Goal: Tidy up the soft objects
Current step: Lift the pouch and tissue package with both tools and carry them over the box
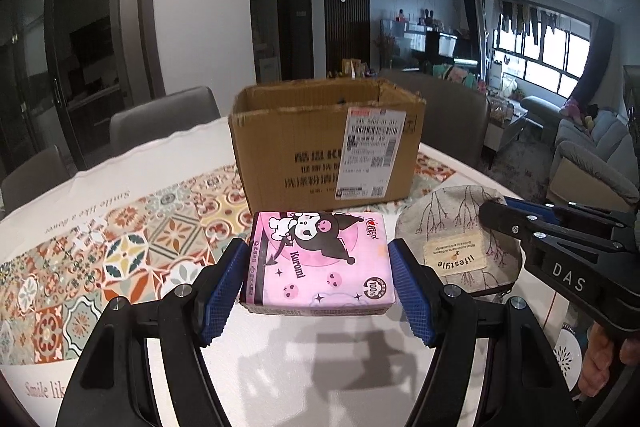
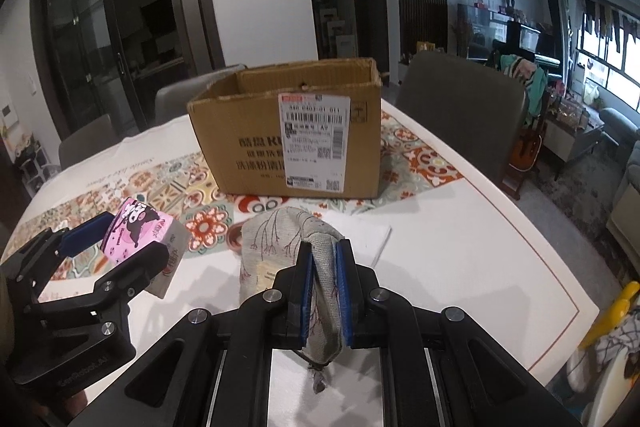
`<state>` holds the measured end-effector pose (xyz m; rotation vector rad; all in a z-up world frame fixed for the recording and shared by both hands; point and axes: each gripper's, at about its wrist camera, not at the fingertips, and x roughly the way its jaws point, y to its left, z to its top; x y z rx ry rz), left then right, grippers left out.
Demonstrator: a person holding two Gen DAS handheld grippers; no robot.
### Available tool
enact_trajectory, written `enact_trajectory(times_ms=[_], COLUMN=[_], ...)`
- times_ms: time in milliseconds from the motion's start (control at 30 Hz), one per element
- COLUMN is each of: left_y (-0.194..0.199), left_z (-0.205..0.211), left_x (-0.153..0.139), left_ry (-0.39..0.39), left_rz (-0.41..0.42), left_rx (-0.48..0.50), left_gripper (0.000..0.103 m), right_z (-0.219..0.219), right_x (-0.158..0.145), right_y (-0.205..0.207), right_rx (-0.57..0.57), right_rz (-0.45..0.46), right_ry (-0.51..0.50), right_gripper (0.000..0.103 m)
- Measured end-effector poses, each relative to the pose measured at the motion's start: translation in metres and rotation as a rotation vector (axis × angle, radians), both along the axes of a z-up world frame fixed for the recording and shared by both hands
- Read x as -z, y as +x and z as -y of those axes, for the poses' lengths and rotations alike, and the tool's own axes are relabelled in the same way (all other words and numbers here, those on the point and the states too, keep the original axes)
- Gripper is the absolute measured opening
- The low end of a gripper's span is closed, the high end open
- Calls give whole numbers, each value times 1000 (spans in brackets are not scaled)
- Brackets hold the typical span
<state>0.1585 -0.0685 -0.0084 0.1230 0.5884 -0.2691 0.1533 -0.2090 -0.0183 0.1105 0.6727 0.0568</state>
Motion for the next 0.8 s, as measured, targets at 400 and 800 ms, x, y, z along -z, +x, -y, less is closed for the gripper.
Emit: enact_trajectory(times_ms=[400, 800], left_y=[-2, 2], left_z=[2, -3], left_x=[-42, -80], left_ry=[-7, -41], left_rz=[112, 208], left_rx=[5, -20], left_gripper=[71, 71], right_z=[2, -3], right_x=[-38, -68], right_y=[-5, 1], right_rx=[9, 9], right_rz=[116, 219], right_ry=[8, 12], right_gripper=[13, 13])
